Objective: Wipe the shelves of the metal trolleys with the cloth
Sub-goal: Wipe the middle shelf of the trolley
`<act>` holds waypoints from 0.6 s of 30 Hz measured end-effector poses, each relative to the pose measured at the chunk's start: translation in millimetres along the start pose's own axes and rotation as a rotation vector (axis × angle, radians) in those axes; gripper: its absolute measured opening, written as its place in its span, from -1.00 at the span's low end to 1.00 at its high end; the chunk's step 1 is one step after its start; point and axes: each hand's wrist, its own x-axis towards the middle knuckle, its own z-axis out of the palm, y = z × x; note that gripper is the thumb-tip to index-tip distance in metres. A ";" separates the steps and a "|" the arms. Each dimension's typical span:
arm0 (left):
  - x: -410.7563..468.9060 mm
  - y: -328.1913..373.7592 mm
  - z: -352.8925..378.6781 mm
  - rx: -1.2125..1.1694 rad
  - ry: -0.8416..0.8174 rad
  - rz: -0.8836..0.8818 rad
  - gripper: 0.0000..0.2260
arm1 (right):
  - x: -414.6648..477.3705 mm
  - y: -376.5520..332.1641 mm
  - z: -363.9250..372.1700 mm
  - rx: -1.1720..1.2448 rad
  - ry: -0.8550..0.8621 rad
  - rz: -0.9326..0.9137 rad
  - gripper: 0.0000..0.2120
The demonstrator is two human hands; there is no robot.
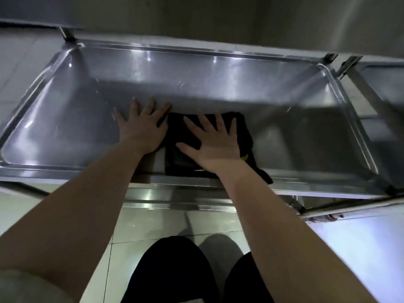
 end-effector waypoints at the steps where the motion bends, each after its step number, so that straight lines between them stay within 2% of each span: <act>1: -0.1 -1.0 -0.3 -0.010 -0.008 -0.003 -0.53 | -5.8 18.6 0.3 0.007 0.024 0.005 -0.30; 3: -0.4 -1.3 -1.6 -0.037 -0.013 -0.011 -0.52 | -26.7 72.4 0.8 -0.001 0.060 0.083 -0.28; 7: -1.7 1.9 -1.3 -0.037 0.005 -0.011 -0.52 | -83.5 204.1 -7.0 0.035 0.034 0.389 -0.17; 9: -2.9 4.7 -0.7 -0.048 0.004 -0.010 -0.52 | -98.7 235.5 -12.5 0.059 0.014 0.516 -0.12; 11: -4.5 7.8 -1.1 -0.044 0.005 -0.004 -0.52 | -91.7 229.4 -11.2 0.085 0.000 0.593 -0.14; 13: -5.1 9.9 -2.3 -0.030 0.002 0.002 -0.52 | -67.7 197.8 -8.6 0.064 0.025 0.567 -0.22; 16: -4.7 8.9 -2.9 -0.021 -0.007 -0.005 -0.54 | -10.5 119.4 -4.3 0.012 0.099 0.350 -0.30; 18: -4.5 7.2 -2.7 -0.024 -0.003 -0.011 -0.54 | 28.9 61.7 -6.0 -0.009 0.084 0.224 -0.30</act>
